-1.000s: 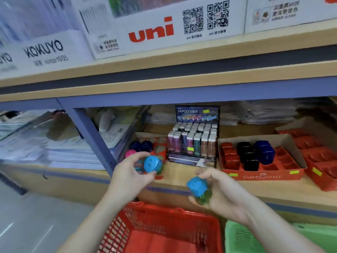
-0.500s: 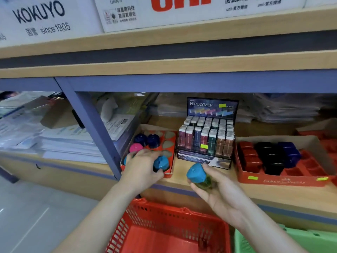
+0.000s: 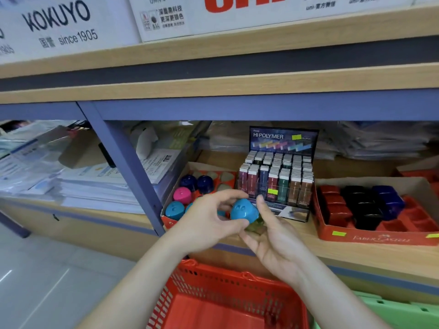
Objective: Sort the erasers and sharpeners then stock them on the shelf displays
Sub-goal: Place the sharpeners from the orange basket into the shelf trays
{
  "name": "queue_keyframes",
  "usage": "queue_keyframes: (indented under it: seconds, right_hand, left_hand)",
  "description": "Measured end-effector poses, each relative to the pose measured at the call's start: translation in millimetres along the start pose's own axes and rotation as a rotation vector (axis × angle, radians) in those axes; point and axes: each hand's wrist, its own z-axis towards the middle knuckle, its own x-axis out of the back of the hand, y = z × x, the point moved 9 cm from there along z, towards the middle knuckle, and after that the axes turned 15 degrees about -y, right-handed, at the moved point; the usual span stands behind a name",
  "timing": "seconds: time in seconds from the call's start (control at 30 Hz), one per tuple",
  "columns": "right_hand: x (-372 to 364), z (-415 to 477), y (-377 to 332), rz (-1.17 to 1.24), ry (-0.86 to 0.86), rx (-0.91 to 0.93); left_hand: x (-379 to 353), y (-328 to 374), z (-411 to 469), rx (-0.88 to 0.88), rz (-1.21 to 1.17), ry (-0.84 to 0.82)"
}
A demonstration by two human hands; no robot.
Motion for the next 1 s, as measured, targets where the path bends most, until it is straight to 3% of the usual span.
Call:
queue_keyframes:
  seconds: [0.1,0.2,0.33,0.43,0.6,1.0]
  right_hand:
    - [9.5,4.0,-2.1,-0.232,0.127,-0.038]
    - [14.1,10.2,-13.8,-0.805,0.172,-0.024]
    - [9.6,26.4,-1.4,-1.486,0.033,-0.053]
    - [3.5,28.9,9.7,-1.765,-0.033,-0.066]
    - [-3.2,31.1,14.2,-1.974,-0.047,-0.003]
    - [-5.9,31.8,11.9,-1.986,-0.08,0.086]
  left_hand:
    - [34.4,-12.2,-1.9,0.005,-0.098,0.22]
    - [66.9,-32.7,5.2,0.124,-0.002,0.366]
    - [68.3,-57.8,35.0,0.267,0.247,0.287]
    - [61.4,-69.9,49.0,0.333,0.329,0.207]
    - [59.4,-71.9,57.3,0.346,0.39,0.138]
    - [58.7,-72.0,59.7,0.333,0.338,0.092]
